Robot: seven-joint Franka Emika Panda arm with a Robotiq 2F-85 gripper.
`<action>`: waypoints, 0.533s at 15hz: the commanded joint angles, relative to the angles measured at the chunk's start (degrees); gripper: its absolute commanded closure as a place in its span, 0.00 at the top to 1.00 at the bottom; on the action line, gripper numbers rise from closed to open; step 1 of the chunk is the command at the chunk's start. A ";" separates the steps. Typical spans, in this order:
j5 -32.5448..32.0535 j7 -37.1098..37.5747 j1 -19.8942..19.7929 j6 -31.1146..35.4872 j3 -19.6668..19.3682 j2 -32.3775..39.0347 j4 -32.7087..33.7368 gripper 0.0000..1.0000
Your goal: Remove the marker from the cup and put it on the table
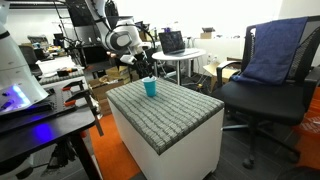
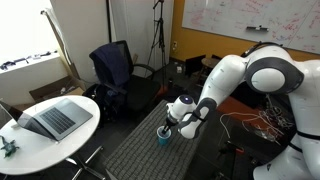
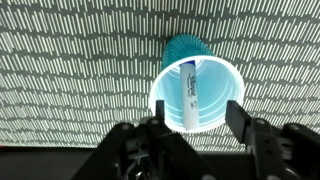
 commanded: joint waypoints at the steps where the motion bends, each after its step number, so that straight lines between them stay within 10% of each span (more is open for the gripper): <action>1: 0.32 -2.29 -1.56 0.40 1.40 1.23 1.36 0.54; 8: 0.11 -3.02 -2.15 -0.04 2.59 2.63 2.87 0.50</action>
